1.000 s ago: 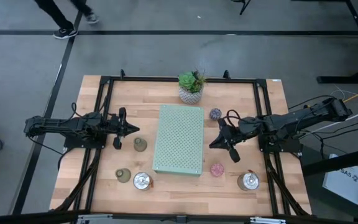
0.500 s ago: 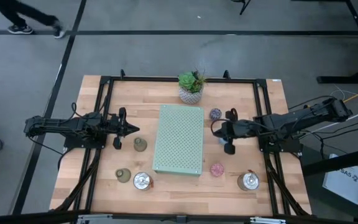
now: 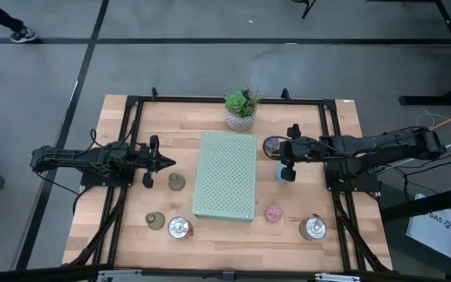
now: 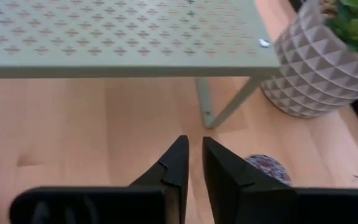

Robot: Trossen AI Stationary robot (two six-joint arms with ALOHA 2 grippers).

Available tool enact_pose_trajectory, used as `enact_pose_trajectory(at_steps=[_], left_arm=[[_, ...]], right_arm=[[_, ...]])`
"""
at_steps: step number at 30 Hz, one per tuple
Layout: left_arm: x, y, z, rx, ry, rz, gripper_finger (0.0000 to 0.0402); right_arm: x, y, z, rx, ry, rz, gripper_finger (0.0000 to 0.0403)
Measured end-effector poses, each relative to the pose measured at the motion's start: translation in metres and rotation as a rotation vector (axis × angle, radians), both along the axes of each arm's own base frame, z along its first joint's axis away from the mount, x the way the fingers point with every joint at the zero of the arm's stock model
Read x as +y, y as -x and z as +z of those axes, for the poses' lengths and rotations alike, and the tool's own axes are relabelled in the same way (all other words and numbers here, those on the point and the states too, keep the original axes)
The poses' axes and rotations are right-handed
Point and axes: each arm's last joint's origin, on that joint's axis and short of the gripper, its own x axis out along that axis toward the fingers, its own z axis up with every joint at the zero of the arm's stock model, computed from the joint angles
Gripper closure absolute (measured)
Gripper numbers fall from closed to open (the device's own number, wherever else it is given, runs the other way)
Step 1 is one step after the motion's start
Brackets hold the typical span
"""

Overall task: Pick & Place candle stick holders
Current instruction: Put the black patterned scented candle on the shelf

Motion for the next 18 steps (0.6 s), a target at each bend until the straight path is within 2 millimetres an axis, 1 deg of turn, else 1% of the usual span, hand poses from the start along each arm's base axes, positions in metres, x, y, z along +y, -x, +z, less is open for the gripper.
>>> enact_pose_trajectory(at_steps=[4,10,18], left_arm=[[0.000,0.000,0.000,0.000,0.000,0.000,0.0395],[0.000,0.000,0.000,0.000,0.000,0.000,0.0395],[0.000,0.000,0.000,0.000,0.000,0.000,0.0395]], right_arm=[[-0.010,0.003,-0.002,0.037,0.000,-0.051,0.0311],[-0.029,0.004,-0.004,0.059,0.007,-0.157,0.0239],[-0.050,-0.004,-0.021,0.139,-0.005,-0.260,0.0151]])
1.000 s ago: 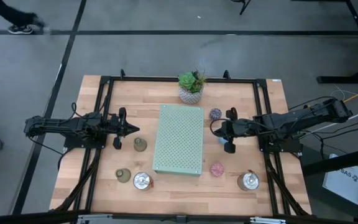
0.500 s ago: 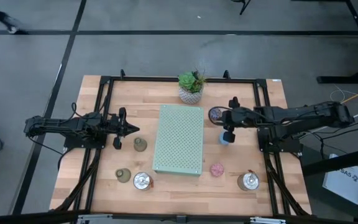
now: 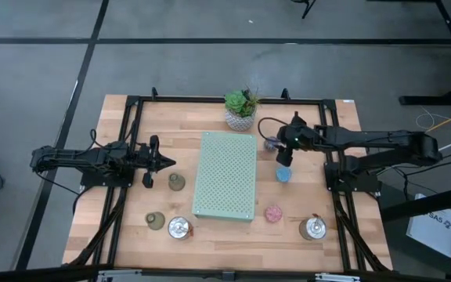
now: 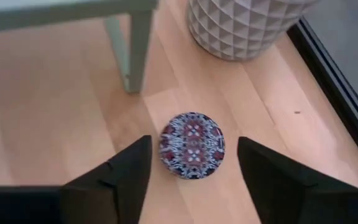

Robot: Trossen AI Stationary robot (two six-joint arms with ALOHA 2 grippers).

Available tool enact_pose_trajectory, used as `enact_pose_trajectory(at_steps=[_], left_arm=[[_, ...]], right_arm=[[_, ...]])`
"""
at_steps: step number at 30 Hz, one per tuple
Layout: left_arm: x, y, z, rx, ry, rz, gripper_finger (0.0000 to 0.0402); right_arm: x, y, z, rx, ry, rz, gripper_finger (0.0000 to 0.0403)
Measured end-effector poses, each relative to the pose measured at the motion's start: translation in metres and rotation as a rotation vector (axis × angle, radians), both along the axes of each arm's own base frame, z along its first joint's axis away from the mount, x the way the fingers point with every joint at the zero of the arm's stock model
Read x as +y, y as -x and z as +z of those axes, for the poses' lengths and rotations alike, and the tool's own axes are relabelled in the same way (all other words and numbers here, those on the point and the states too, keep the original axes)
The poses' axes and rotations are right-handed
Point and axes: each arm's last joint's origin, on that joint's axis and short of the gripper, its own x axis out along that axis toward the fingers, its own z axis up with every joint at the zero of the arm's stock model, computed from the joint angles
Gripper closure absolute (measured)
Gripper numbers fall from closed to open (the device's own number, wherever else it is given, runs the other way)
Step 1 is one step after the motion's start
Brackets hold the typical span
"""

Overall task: Pick & Place candle stick holders
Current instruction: Put the black patterned scented candle on the shelf

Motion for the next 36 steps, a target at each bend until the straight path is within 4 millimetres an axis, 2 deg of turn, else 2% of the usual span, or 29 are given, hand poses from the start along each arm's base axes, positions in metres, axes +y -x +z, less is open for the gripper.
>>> enact_pose_trajectory(at_steps=[5,9,20,27,36], left_arm=[[0.000,0.000,0.000,0.000,0.000,0.000,0.0395],[0.000,0.000,0.000,0.000,0.000,0.000,0.0395],[0.000,0.000,0.000,0.000,0.000,0.000,0.0395],[0.000,0.000,0.000,0.000,0.000,0.000,0.0395],[0.000,0.000,0.000,0.000,0.000,0.000,0.0395]], right_arm=[[-0.007,-0.010,-0.013,0.038,-0.009,-0.021,0.0111],[-0.008,-0.014,-0.020,0.063,-0.018,-0.020,0.0095],[-0.010,-0.014,-0.034,0.081,-0.030,-0.041,0.0093],[-0.022,-0.004,-0.053,-0.040,-0.076,-0.045,0.0093],[-0.026,-0.002,-0.055,-0.063,-0.117,-0.066,0.0093]])
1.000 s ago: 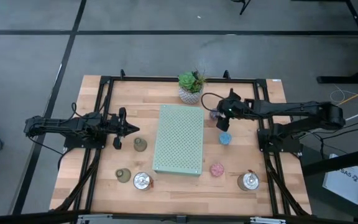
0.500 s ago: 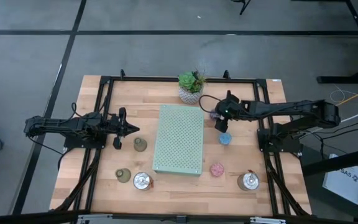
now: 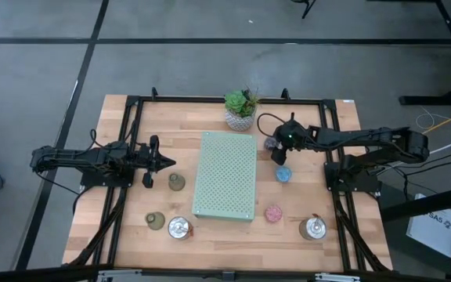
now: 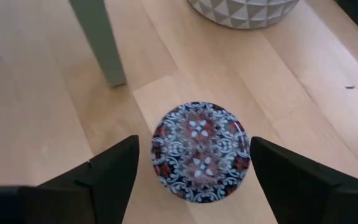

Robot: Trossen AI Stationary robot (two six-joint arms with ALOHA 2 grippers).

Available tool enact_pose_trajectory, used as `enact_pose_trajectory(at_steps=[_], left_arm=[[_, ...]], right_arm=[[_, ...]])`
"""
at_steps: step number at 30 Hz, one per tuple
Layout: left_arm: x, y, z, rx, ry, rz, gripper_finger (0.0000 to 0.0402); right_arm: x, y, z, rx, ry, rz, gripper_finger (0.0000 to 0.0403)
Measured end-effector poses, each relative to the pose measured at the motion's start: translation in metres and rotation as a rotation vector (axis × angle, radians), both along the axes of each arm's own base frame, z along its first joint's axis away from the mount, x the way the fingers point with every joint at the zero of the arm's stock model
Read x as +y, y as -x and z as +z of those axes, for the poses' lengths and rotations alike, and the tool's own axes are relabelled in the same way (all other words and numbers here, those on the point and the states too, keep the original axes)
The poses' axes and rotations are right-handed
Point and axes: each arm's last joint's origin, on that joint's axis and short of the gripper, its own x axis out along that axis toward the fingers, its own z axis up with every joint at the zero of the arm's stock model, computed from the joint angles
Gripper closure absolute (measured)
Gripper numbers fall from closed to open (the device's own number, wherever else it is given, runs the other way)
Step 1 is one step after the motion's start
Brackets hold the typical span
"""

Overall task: Pick & Place candle stick holders
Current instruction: Put the black patterned scented candle on the shelf

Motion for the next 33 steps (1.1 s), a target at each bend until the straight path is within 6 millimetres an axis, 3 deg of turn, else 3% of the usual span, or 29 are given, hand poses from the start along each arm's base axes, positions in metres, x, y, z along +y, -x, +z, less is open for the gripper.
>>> enact_pose_trajectory(at_steps=[8,18,28,33], left_arm=[[0.000,0.000,0.000,0.000,0.000,0.000,0.0395],[0.000,0.000,0.000,0.000,0.000,0.000,0.0395],[0.000,0.000,0.000,0.000,0.000,0.000,0.0395],[0.000,0.000,0.000,0.000,0.000,0.000,0.0395]], right_arm=[[-0.004,-0.001,-0.007,0.019,-0.026,-0.038,0.0082],[-0.008,-0.004,-0.016,0.038,-0.045,-0.065,0.0013],[-0.009,-0.007,-0.027,0.068,-0.052,-0.061,0.0012],[-0.009,-0.008,-0.028,0.073,-0.053,-0.059,0.0041]])
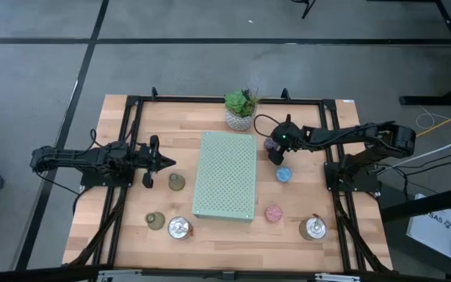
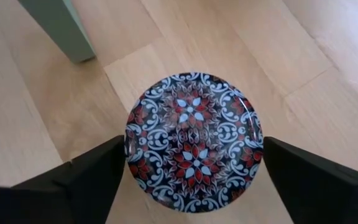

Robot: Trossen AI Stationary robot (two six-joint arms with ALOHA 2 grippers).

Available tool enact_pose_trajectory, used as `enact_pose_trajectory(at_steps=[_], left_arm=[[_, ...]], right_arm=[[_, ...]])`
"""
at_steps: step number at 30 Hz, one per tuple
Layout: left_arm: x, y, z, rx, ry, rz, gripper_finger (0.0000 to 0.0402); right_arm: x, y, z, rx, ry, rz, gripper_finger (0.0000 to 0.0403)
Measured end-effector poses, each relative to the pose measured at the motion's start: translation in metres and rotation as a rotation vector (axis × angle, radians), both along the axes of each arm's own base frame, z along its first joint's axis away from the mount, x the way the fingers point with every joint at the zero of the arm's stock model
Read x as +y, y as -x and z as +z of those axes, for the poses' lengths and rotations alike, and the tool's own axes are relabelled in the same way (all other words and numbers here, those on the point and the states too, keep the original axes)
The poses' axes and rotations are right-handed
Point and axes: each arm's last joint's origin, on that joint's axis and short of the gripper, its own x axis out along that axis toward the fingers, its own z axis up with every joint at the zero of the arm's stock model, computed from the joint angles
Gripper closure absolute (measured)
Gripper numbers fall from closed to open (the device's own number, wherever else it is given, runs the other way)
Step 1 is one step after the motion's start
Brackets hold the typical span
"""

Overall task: Pick & Place candle stick holders
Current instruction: Put the black patterned scented candle on the shelf

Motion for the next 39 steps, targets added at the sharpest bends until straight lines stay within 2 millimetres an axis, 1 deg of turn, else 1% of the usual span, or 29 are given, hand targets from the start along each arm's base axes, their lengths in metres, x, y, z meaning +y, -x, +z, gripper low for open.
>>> enact_pose_trajectory(at_steps=[6,7,15,22,30,34,39], left_arm=[[0.000,0.000,0.000,0.000,0.000,0.000,0.0395],[0.000,0.000,0.000,0.000,0.000,0.000,0.0395],[0.000,0.000,0.000,0.000,0.000,0.000,0.0395],[0.000,0.000,0.000,0.000,0.000,0.000,0.0395],[0.000,0.000,0.000,0.000,0.000,0.000,0.0395],[0.000,0.000,0.000,0.000,0.000,0.000,0.0395],[0.000,0.000,0.000,0.000,0.000,0.000,0.0395]], right_arm=[[0.000,0.000,0.001,-0.002,-0.002,-0.004,0.0117],[0.000,0.000,0.001,-0.002,-0.001,-0.004,0.0124],[0.000,0.001,0.001,-0.002,-0.004,-0.006,0.0124],[0.004,0.006,0.014,-0.050,-0.038,-0.001,0.0124],[0.009,0.021,0.038,-0.099,-0.032,-0.031,0.0124],[0.011,0.027,0.052,-0.168,-0.002,-0.058,0.0124],[0.010,0.026,0.079,-0.245,0.021,-0.059,0.0122]])
